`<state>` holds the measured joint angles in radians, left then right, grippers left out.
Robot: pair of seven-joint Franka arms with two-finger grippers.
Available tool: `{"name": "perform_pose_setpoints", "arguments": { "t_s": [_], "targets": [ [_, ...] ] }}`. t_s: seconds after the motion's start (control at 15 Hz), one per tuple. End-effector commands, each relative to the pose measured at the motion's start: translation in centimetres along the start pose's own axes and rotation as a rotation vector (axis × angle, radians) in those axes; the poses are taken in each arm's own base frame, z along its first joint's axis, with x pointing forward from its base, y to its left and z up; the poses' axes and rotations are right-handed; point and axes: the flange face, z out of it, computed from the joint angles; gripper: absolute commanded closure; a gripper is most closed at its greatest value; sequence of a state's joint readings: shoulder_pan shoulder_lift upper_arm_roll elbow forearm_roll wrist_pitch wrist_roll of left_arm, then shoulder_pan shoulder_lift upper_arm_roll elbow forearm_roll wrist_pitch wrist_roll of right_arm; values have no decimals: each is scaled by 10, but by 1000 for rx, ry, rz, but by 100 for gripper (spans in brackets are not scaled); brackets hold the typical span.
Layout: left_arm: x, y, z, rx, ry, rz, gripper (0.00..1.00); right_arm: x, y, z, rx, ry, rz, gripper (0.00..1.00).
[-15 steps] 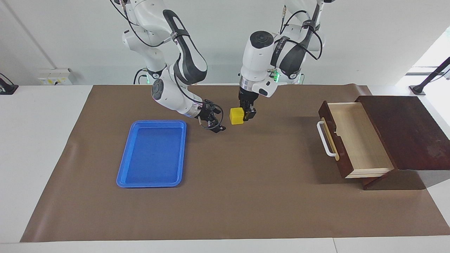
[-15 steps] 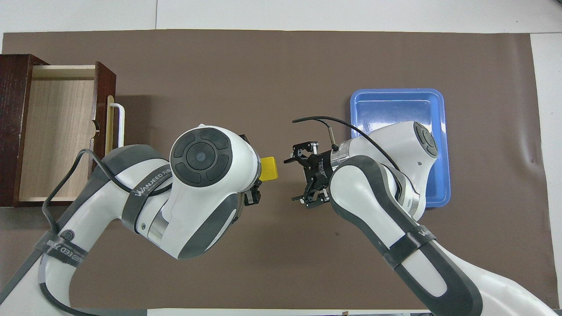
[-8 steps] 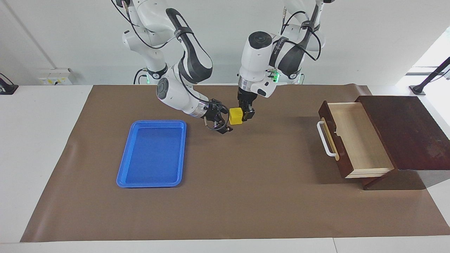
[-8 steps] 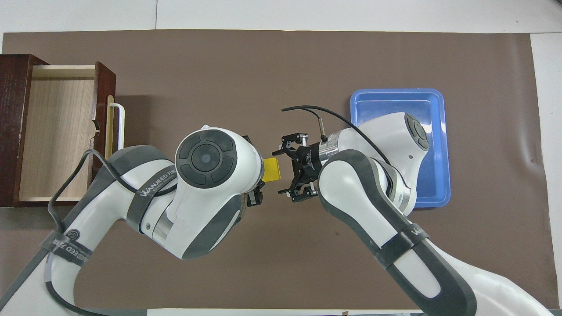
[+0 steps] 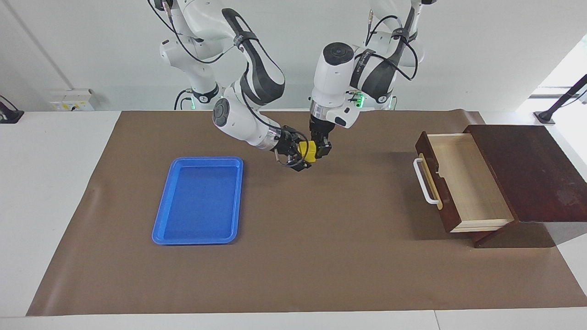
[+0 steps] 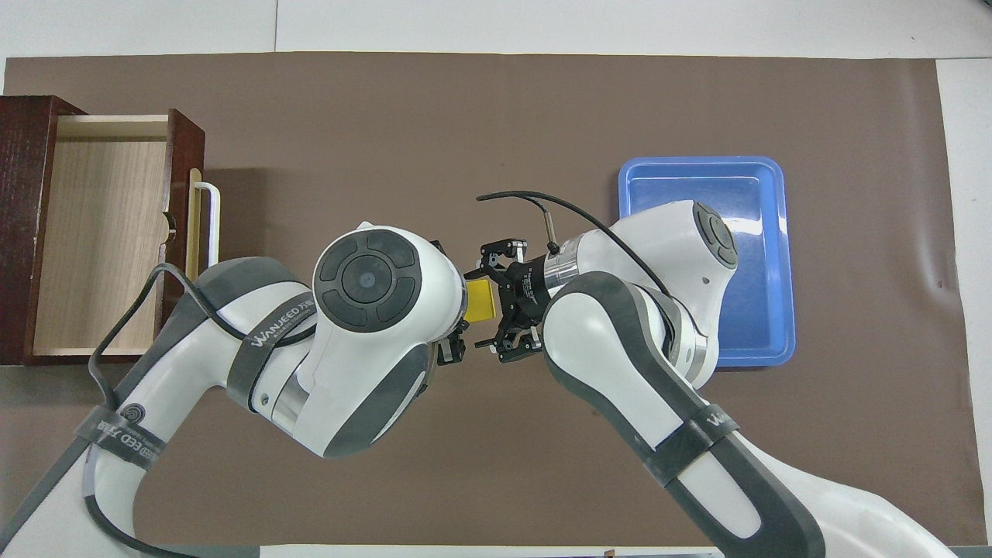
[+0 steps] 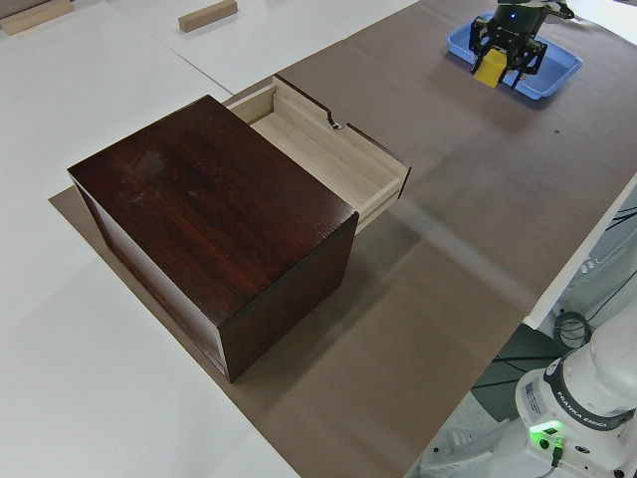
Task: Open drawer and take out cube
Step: 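Grasp the yellow cube with the right gripper from the left gripper, then carry the cube to the tray with the right gripper while the left gripper withdraws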
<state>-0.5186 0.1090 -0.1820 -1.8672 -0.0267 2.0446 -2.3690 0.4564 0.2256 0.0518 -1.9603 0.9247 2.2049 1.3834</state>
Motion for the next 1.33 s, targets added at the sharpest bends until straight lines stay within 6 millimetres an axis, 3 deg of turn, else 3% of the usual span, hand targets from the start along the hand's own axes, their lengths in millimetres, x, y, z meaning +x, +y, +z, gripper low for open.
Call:
{"name": "perform_pose_setpoints", "arguments": {
  "t_s": [0.0,0.13,0.2,0.27,0.33,0.4,0.47,0.93,1.0,1.07,1.13,1.27],
  "targets": [
    [1,-5,1,-8,5,8,100,-2,-5,1,11,-15,20,0],
    [2,-4,1,-9,6,7,100,-2,-5,-1,14,-16,27,5],
    [3,-3,2,-7,9,5,100,-4,-5,-2,15,-17,26,21],
    [2,-5,2,-7,15,10,100,-3,-5,-4,15,-19,34,49],
    [4,-5,2,-2,30,15,100,-3,-6,-6,16,-21,37,65],
    [4,-6,3,-1,37,23,100,-4,-6,-10,16,-23,32,91],
    [4,-6,3,-1,37,30,100,-4,-6,-13,19,-25,31,100],
    [5,-5,2,-2,36,28,98,-13,-19,-29,42,-44,6,100],
    [5,-5,2,-2,36,27,74,-13,-20,-29,44,-44,6,100],
    [6,-4,1,-3,35,27,43,-13,-21,-30,45,-45,6,100],
    [7,-2,1,-2,36,22,0,-14,-21,-31,43,-47,5,100],
    [11,-1,-2,9,49,20,0,-11,-22,-34,43,-49,9,100]
  ]
}}
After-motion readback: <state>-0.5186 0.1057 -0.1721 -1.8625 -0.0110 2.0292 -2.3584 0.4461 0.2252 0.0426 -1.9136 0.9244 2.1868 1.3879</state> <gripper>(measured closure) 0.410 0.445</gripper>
